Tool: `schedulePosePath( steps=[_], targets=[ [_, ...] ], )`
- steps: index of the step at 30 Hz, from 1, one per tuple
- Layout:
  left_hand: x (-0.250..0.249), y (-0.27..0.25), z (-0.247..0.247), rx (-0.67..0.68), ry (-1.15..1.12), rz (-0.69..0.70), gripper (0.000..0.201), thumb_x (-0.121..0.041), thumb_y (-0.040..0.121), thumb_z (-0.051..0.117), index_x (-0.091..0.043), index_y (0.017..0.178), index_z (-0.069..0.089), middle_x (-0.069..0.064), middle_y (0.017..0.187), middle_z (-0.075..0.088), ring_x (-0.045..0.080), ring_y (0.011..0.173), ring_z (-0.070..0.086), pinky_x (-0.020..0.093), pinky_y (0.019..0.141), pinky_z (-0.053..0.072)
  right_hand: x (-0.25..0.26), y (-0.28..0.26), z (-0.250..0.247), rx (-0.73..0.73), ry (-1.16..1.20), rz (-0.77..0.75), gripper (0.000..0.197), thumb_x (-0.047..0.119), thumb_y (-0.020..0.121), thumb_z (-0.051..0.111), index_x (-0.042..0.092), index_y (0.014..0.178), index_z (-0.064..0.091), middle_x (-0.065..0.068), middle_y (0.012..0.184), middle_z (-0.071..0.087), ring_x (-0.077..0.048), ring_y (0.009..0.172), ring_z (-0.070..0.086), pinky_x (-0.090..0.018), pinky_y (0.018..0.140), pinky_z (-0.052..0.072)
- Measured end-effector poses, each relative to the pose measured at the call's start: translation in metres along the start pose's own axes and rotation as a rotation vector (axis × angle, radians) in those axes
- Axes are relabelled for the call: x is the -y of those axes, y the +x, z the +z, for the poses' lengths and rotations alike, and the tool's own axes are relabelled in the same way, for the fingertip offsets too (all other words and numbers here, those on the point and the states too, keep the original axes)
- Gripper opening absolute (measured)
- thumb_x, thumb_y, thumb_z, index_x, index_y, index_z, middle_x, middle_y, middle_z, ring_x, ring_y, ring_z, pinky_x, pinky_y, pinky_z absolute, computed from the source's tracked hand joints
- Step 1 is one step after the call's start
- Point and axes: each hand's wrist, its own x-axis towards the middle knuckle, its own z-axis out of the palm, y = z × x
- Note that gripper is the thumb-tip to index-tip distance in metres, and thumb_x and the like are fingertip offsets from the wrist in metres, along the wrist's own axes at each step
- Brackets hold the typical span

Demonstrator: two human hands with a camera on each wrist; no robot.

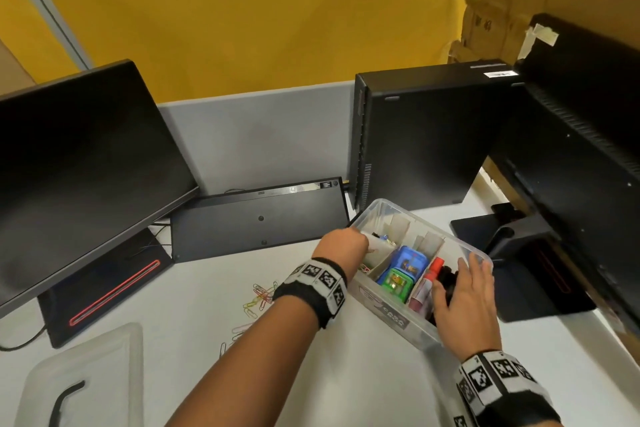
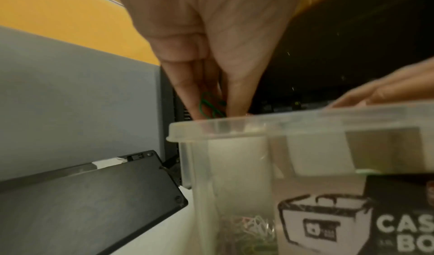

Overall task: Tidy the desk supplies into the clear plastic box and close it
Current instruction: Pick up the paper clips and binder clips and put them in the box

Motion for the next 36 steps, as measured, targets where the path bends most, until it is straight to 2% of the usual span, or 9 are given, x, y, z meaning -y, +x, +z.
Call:
schedulePosePath(
  steps=[3,7,12,14,16,22,26,30,36],
  targets=[
    [-0.009,0.013,0.003,0.164,0.090,-0.010,0.029,-0.012,0.091,0.055,-0.003,0.118,0.060,0.017,0.116,0.063,0.033,0.103,0.062,0.038,0.089,0.049,0.000,0.000,-0.001,0.003,0.001,0.001,0.064,0.036,0.095,0.046,0.010,0.148,0.022,-0.004,0.159,0.009,-0.018,0.147,-0.006,-0.039,0.117,0.010],
    [-0.005,0.017,0.007,0.184,-0.095,-0.052,0.031,-0.017,0.091,0.054,-0.012,0.121,0.061,0.013,0.119,0.063,0.030,0.106,0.061,0.037,0.095,0.048,0.001,-0.001,-0.001,0.000,0.001,-0.016,0.062,0.037,0.095,0.044,0.010,0.148,0.023,-0.005,0.159,0.011,-0.019,0.147,-0.006,-0.039,0.117,0.010],
    [0.017,-0.031,0.008,-0.176,-0.419,0.001,0.032,-0.020,0.096,0.046,-0.022,0.126,0.057,0.000,0.123,0.061,0.017,0.110,0.058,0.029,0.096,0.046,0.005,-0.003,-0.007,0.016,-0.076,-0.032,0.060,0.034,0.095,0.044,0.008,0.146,0.024,-0.011,0.157,0.017,-0.026,0.147,0.001,-0.045,0.119,0.012],
    [0.043,-0.062,0.020,-0.309,-0.459,-0.020,0.032,-0.018,0.096,0.047,-0.025,0.124,0.058,-0.006,0.120,0.060,0.012,0.109,0.056,0.026,0.093,0.045,0.013,-0.006,-0.011,-0.041,-0.153,-0.128,0.059,0.029,0.093,0.048,0.004,0.144,0.030,-0.015,0.154,0.024,-0.031,0.146,0.010,-0.049,0.118,0.013],
    [0.074,-0.093,0.038,-0.320,-0.416,-0.098,0.032,-0.017,0.094,0.048,-0.026,0.123,0.058,-0.008,0.120,0.057,0.010,0.111,0.053,0.025,0.093,0.045,0.029,-0.014,-0.014,-0.078,-0.129,-0.266,0.058,0.026,0.092,0.051,0.005,0.143,0.034,-0.013,0.153,0.028,-0.029,0.145,0.015,-0.045,0.117,0.013],
    [0.143,-0.163,0.083,-0.054,-0.321,-0.303,0.047,-0.027,0.090,0.055,-0.028,0.136,0.043,-0.011,0.138,0.043,0.011,0.125,0.040,0.025,0.101,0.038,0.103,-0.051,0.025,0.108,0.091,-0.696,0.045,0.027,0.088,0.039,0.011,0.129,0.049,-0.003,0.135,0.047,-0.020,0.127,0.042,-0.030,0.109,0.030],
    [0.160,-0.163,0.098,0.101,-0.290,-0.280,0.074,-0.041,0.082,0.066,-0.025,0.145,0.031,-0.009,0.149,0.029,0.014,0.134,0.029,0.027,0.110,0.030,0.141,-0.052,0.073,0.420,0.025,-0.670,0.049,0.027,0.093,0.041,0.016,0.140,0.034,0.004,0.143,0.032,-0.013,0.131,0.034,-0.026,0.104,0.039],
    [0.171,-0.148,0.104,0.205,-0.258,-0.235,0.100,-0.045,0.069,0.077,-0.021,0.148,0.021,-0.005,0.152,0.022,0.018,0.136,0.025,0.031,0.113,0.028,0.176,-0.037,0.113,0.606,-0.134,-0.647,0.058,0.022,0.091,0.048,0.013,0.144,0.025,0.000,0.147,0.024,-0.019,0.133,0.030,-0.033,0.101,0.042],
    [0.180,-0.139,0.114,0.196,-0.242,-0.215,0.081,-0.036,0.074,0.075,-0.022,0.142,0.034,-0.005,0.138,0.035,0.017,0.125,0.034,0.031,0.102,0.039,0.195,-0.029,0.162,0.724,-0.353,-0.773,0.077,0.022,0.092,0.047,0.023,0.152,-0.002,0.000,0.159,-0.009,-0.023,0.147,-0.002,-0.037,0.118,0.020]
  ],
)
